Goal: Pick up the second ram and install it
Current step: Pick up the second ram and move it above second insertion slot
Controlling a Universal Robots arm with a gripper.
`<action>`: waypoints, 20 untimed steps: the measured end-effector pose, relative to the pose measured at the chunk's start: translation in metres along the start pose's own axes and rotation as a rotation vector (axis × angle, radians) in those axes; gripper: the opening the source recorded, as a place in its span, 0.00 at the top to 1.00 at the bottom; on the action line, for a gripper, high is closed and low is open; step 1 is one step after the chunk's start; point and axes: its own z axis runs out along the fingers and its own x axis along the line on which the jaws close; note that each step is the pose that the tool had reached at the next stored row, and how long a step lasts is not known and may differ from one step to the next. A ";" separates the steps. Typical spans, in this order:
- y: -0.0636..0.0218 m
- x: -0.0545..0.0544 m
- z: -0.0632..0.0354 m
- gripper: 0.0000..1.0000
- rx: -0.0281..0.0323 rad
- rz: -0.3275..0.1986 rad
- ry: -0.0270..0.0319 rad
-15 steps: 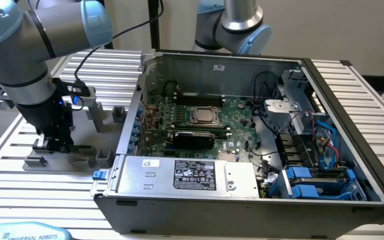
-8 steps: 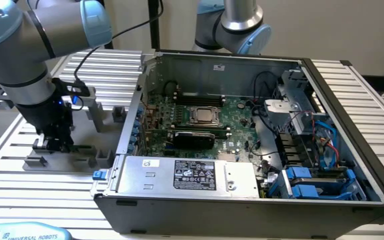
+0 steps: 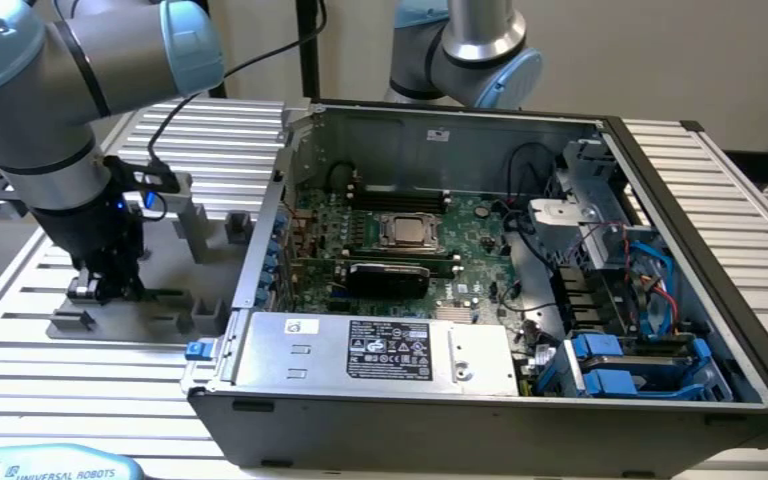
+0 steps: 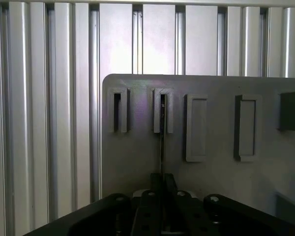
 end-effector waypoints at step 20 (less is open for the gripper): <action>0.0001 0.000 -0.0042 0.86 0.0000 0.000 0.0000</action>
